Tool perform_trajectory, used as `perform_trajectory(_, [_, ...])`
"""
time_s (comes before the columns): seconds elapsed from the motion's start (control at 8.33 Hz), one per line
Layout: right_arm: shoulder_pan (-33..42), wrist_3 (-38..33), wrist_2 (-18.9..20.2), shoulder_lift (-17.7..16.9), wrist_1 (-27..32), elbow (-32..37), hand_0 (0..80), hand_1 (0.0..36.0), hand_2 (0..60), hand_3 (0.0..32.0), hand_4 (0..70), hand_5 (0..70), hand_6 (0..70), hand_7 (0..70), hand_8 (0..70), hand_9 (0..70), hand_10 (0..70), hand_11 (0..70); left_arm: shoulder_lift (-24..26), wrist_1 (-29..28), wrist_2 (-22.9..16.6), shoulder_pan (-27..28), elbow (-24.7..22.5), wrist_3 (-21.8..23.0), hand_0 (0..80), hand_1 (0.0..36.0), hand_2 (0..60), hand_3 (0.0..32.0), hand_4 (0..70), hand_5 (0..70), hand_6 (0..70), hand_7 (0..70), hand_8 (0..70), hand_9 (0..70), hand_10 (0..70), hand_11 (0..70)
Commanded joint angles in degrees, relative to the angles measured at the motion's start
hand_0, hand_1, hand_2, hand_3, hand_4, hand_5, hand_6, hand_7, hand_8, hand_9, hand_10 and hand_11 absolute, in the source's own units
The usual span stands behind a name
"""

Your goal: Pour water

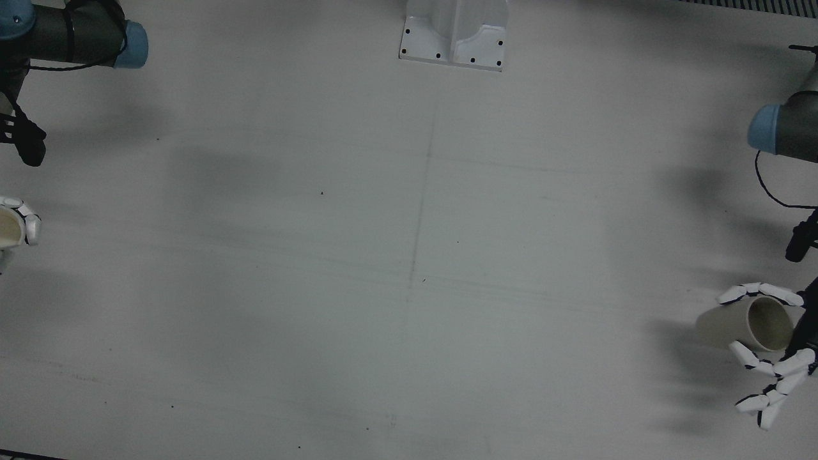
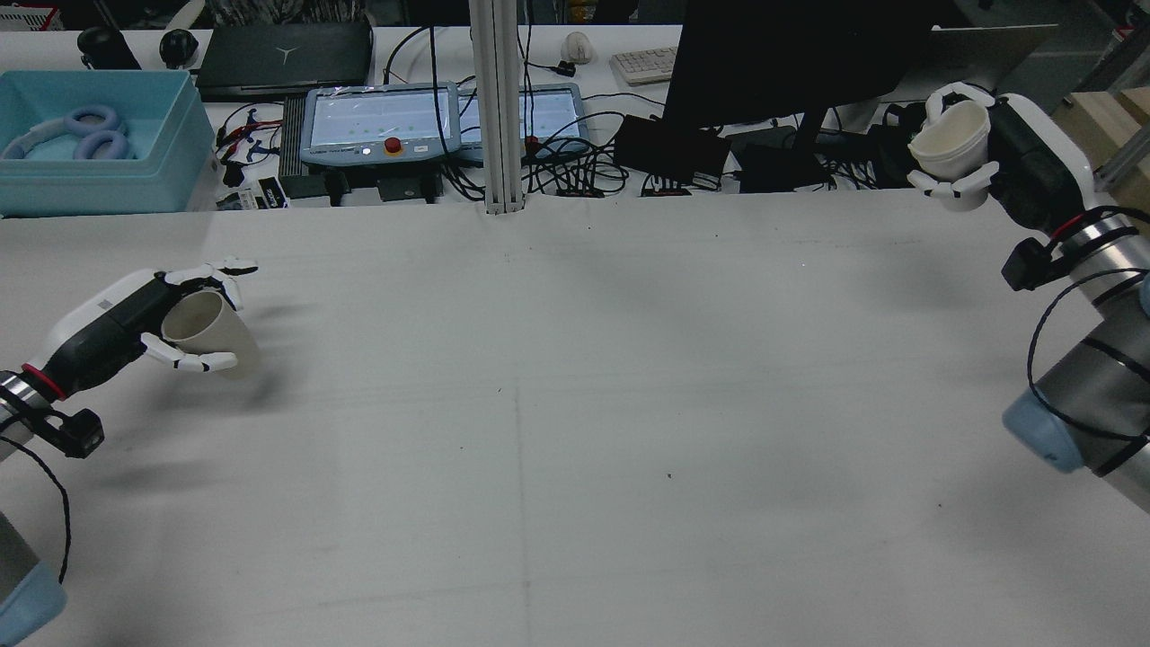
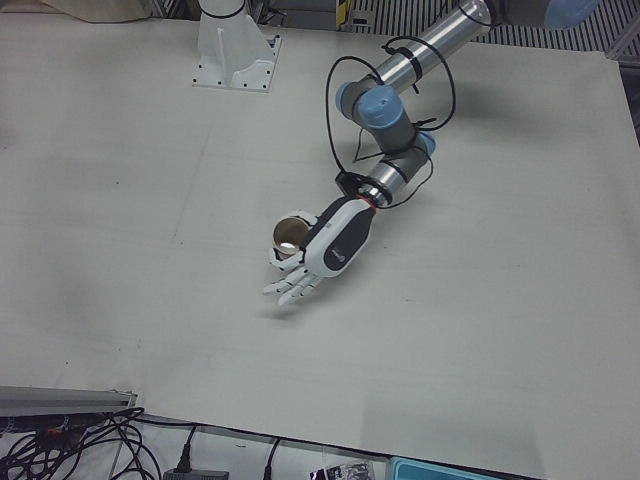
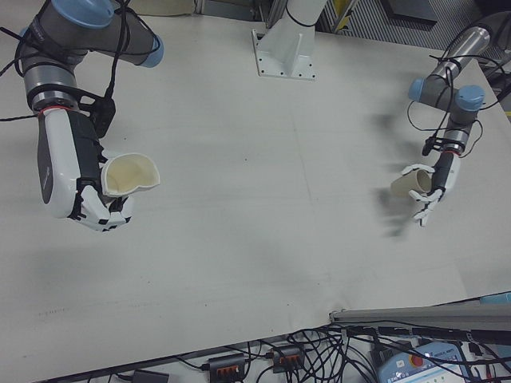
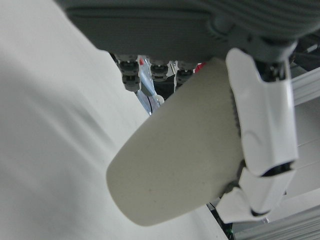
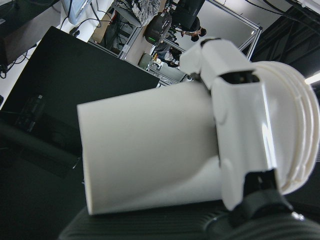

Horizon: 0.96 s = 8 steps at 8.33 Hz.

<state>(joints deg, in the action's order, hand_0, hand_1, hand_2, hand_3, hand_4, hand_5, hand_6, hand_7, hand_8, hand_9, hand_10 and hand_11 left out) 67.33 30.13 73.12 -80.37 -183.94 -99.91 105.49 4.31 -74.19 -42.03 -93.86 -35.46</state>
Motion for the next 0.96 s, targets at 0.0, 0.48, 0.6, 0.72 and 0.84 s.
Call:
perform_trajectory(0.0, [1.0, 4.4, 4.8, 0.6, -6.7, -9.2, 80.0, 36.0, 56.8, 0.0, 22.2, 70.0, 61.1, 69.1, 53.5, 65.5, 56.5, 70.0, 15.1, 17.4, 8.2, 14.1, -0.1, -4.2, 58.4, 36.0, 60.0, 0.0, 70.0, 70.0, 10.7, 17.8, 8.3, 3.1, 6.9, 11.5])
perform_trajectory(0.48, [-0.4, 14.6, 9.4, 5.2, -15.6, -16.7, 80.0, 36.0, 57.6, 0.0, 27.2, 70.0, 63.8, 70.0, 52.4, 63.8, 56.1, 70.0, 29.4, 24.2, 11.1, 15.4, -0.4, -18.8, 59.6, 36.0, 60.0, 0.0, 64.4, 70.0, 9.8, 16.3, 8.2, 2.1, 4.5, 8.2])
perform_trajectory(0.6, [-2.5, 16.9, 9.9, 7.7, -18.7, -16.8, 80.0, 36.0, 58.7, 0.0, 28.9, 70.0, 64.8, 70.0, 52.2, 63.4, 56.0, 70.0, 32.1, 24.3, 11.4, 15.6, -0.2, -21.7, 61.3, 36.0, 60.0, 0.0, 62.9, 70.0, 9.6, 16.3, 8.3, 2.0, 3.6, 7.1])
perform_trajectory(0.72, [-4.6, 19.4, 10.0, 10.2, -23.3, -17.7, 80.0, 36.0, 59.5, 0.0, 30.2, 70.0, 65.3, 70.0, 51.8, 62.6, 54.9, 70.0, 33.7, 24.0, 11.5, 16.5, 0.8, -22.8, 60.3, 36.0, 60.0, 0.0, 61.6, 70.0, 9.8, 15.7, 8.5, 1.9, 3.4, 6.7])
perform_trajectory(0.84, [-6.1, 21.6, 10.0, 12.1, -26.5, -18.2, 80.0, 36.0, 60.0, 0.0, 31.2, 70.0, 65.7, 70.0, 51.8, 62.3, 53.8, 70.0, 35.6, 24.0, 11.4, 16.6, 2.7, -23.1, 59.2, 36.0, 60.0, 0.0, 62.3, 70.0, 10.6, 15.7, 8.5, 1.8, 3.8, 7.2])
